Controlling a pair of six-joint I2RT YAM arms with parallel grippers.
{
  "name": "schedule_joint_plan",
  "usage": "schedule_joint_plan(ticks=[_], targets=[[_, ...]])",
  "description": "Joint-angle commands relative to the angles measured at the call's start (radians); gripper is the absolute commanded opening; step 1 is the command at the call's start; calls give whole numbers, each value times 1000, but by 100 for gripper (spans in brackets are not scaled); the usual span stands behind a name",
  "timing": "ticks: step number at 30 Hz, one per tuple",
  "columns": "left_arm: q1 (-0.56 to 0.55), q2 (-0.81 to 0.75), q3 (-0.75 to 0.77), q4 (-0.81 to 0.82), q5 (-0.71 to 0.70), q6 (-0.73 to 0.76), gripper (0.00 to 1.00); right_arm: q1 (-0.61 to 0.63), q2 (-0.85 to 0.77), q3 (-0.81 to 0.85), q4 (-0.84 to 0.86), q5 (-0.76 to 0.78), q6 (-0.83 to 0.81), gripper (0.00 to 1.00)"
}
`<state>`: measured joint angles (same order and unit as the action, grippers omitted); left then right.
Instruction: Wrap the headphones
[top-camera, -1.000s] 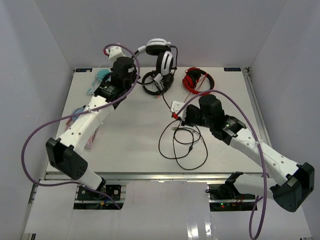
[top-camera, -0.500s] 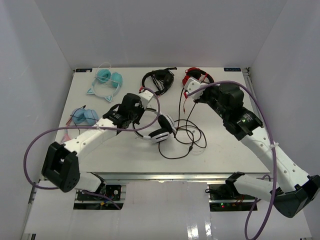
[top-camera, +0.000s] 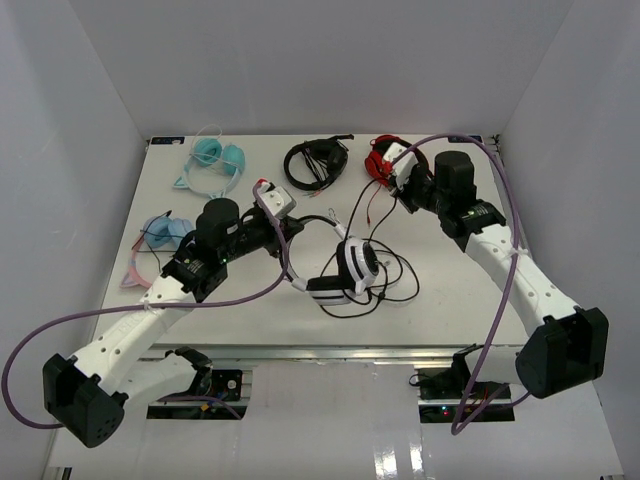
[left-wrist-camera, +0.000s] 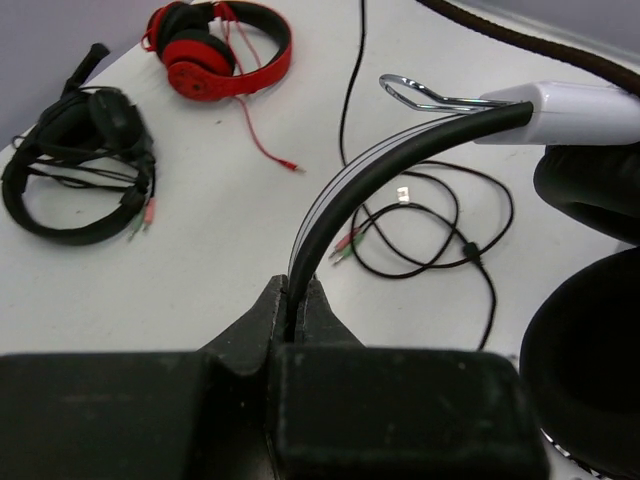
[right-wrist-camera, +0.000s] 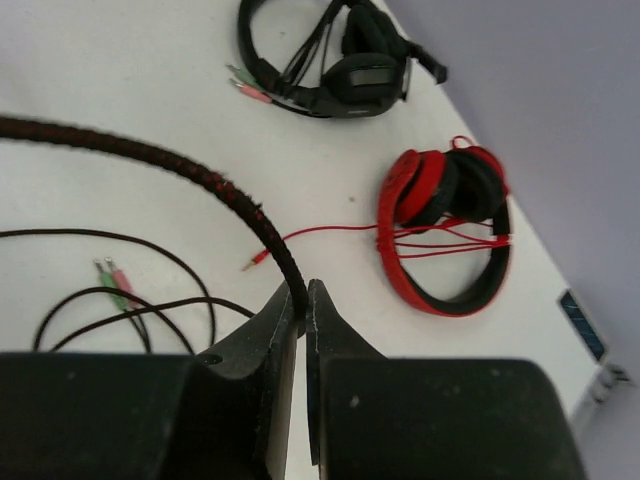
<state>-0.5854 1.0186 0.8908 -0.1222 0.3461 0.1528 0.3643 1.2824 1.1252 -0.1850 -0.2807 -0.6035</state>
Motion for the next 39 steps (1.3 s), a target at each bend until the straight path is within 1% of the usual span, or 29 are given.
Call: schedule_joint_plan(ticks=[1, 2, 4, 5, 6, 8, 10, 11, 12, 15, 16, 18, 20, 22, 25, 30, 34, 36, 37, 38, 39], targets=[[-1, -109, -15, 248, 89, -247, 0, -54, 32, -50, 48, -260, 161, 8], [-1, -113, -15, 282, 72, -294, 0, -60, 37, -64, 50, -326, 177, 8], [-1, -105, -3, 355, 21, -411, 0, -65, 44, -101, 61, -510, 213, 8], [-1, -86, 17, 389, -6, -483, 0, -64, 44, -131, 88, -644, 249, 8], [-1, -69, 23, 411, -29, -535, 0, -64, 41, -158, 127, -745, 292, 8], [-3, -29, 74, 454, -84, -641, 0, -63, 16, -223, 304, -873, 447, 10], [-12, 13, 109, 490, -133, -725, 0, -62, -2, -264, 489, -933, 614, 16], [-20, 32, 125, 505, -156, -751, 0, -60, -4, -271, 564, -944, 685, 23], [-31, 46, 143, 520, -179, -764, 0, -57, 2, -270, 617, -946, 740, 36], [-56, 97, 227, 543, -217, -767, 0, -44, 34, -251, 733, -913, 844, 68], [-63, 124, 263, 538, -227, -775, 0, -40, 52, -242, 783, -897, 873, 76], [-77, 175, 327, 518, -238, -792, 0, -37, 87, -230, 889, -867, 922, 83], [-95, 200, 401, 492, -248, -798, 0, -36, 140, -221, 999, -833, 968, 90], [-108, 216, 458, 466, -265, -794, 0, -35, 208, -213, 1131, -815, 1047, 95], [-121, 220, 513, 423, -293, -778, 0, -33, 253, -204, 1234, -810, 1131, 99], [-125, 199, 540, 392, -341, -753, 0, -25, 230, -220, 1160, -815, 1056, 98], [-125, 202, 563, 392, -414, -767, 0, 37, 218, -296, 1133, -829, 1031, 100], [-125, 201, 588, 374, -497, -771, 0, 86, 210, -381, 1141, -844, 1010, 95], [-125, 193, 596, 358, -604, -793, 0, 128, 199, -440, 1149, -856, 975, 93], [-125, 183, 597, 356, -691, -801, 0, 160, 186, -476, 1127, -874, 927, 85], [-125, 175, 597, 356, -765, -806, 0, 188, 173, -502, 1099, -896, 882, 73]])
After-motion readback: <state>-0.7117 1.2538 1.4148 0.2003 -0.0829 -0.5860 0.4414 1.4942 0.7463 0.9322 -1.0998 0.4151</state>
